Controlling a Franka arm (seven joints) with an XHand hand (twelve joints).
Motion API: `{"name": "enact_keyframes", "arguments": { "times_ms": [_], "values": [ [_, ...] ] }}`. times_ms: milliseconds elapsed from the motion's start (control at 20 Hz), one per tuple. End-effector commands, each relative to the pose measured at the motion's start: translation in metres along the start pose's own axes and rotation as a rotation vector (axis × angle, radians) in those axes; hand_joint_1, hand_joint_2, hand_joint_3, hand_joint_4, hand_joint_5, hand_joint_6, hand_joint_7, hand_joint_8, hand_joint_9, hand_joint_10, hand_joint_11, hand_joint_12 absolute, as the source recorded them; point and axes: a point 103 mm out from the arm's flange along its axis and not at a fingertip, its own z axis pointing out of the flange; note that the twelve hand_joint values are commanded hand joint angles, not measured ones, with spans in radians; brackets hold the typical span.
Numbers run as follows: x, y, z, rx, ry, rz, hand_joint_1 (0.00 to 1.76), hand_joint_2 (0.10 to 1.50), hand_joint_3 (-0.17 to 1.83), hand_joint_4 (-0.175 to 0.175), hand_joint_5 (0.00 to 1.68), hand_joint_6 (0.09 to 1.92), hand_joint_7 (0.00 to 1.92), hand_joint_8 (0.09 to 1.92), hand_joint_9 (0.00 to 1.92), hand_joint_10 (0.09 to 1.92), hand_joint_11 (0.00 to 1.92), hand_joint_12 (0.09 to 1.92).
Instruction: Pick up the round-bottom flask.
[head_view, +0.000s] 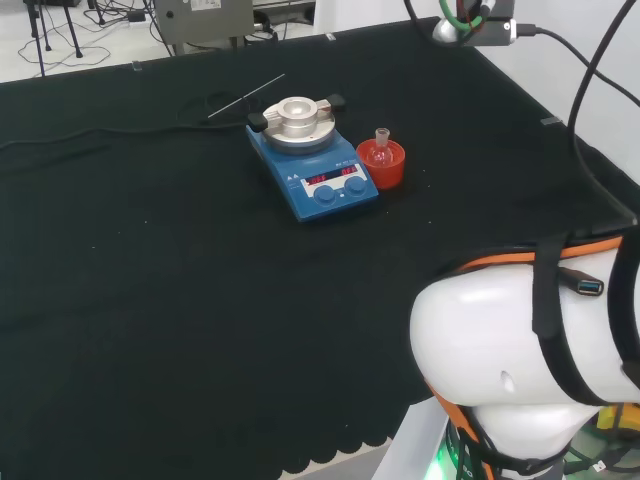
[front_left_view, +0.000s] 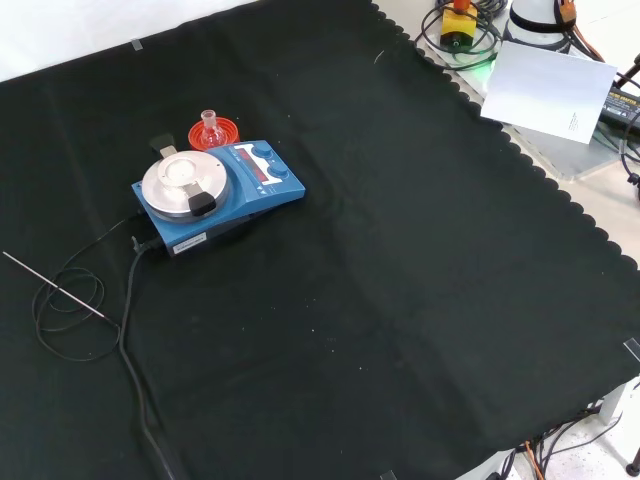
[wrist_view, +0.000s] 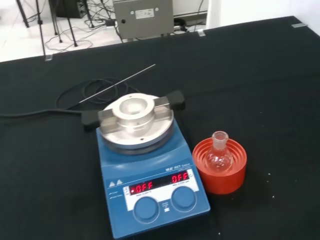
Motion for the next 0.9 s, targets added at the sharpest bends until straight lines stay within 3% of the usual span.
{"name": "enact_keyframes", "arguments": {
  "times_ms": [50,500,900],
  "values": [
    [-0.034,0.042,0.03,0.006,0.031,0.051,0.24,1.25,0.26,-0.011,0.25,0.09,0.03,0.47,0.08,0.7,0.0,1.01],
    [-0.053,0.108,0.078,0.03,0.076,0.07,0.27,1.24,0.25,-0.015,0.28,0.09,0.04,0.48,0.09,0.7,0.0,1.04],
    [-0.049,0.148,0.139,0.1,0.1,0.074,0.34,1.23,0.23,-0.025,0.35,0.09,0.07,0.51,0.11,0.71,0.0,1.05]
  ]
}}
